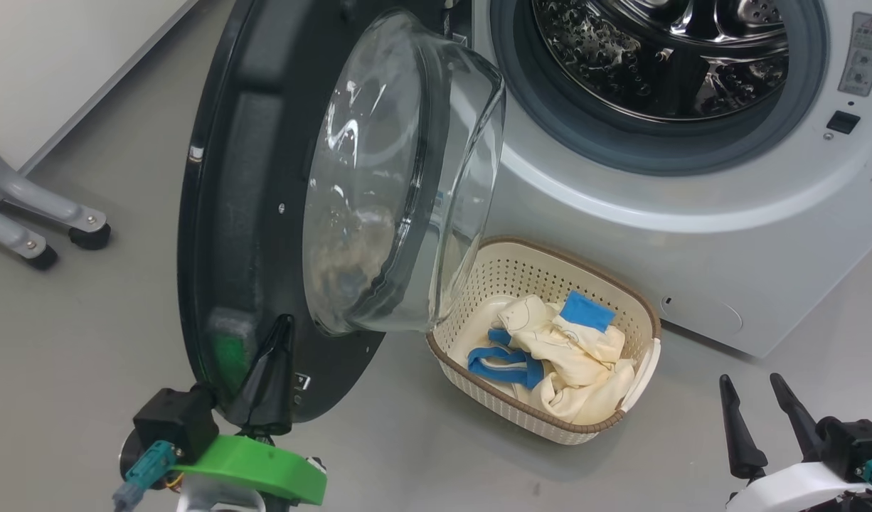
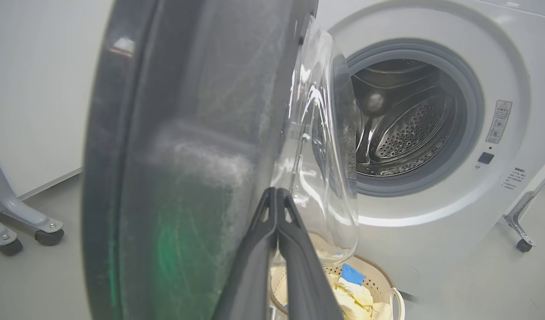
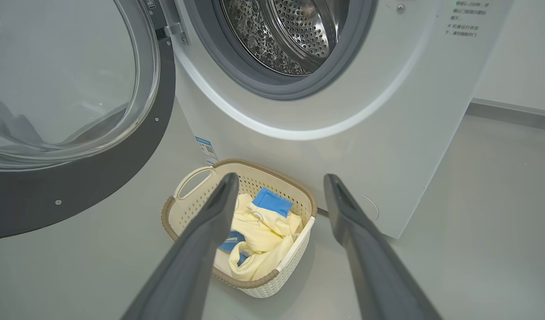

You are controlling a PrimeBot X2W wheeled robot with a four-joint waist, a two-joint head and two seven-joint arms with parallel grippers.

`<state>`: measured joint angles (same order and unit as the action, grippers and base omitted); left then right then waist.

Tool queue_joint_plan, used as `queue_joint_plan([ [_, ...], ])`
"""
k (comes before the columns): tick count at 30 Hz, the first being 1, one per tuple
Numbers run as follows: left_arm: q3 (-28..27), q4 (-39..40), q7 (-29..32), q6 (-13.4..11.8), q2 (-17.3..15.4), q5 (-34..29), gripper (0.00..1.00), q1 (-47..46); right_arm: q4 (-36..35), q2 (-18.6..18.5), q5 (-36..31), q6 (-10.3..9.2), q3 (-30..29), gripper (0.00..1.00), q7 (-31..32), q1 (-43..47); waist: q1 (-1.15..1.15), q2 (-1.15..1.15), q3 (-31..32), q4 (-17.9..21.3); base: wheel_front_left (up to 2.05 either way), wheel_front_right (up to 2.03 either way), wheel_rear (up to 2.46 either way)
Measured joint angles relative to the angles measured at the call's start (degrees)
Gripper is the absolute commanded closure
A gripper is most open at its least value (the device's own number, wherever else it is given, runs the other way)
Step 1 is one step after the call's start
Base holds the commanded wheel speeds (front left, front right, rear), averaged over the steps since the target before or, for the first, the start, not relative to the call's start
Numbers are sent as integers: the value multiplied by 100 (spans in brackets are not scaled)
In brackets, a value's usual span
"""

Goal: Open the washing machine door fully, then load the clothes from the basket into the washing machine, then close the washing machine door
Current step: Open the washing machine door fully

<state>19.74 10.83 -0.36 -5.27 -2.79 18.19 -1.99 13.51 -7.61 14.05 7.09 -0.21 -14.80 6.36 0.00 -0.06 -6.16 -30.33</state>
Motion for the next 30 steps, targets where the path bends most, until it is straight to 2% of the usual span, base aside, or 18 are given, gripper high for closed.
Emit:
queue_joint_plan([
  [12,-577,-627,-339,-73,49,87,100,-383,40,-62,0,0,34,0,0,-88,0,0,-33,11,0,0,0],
  [30,-1359,-2127,-857,-120,35,89,100,-1074,190,-34,16,0,223,0,0,-116,0,0,163,154,0,0,0],
])
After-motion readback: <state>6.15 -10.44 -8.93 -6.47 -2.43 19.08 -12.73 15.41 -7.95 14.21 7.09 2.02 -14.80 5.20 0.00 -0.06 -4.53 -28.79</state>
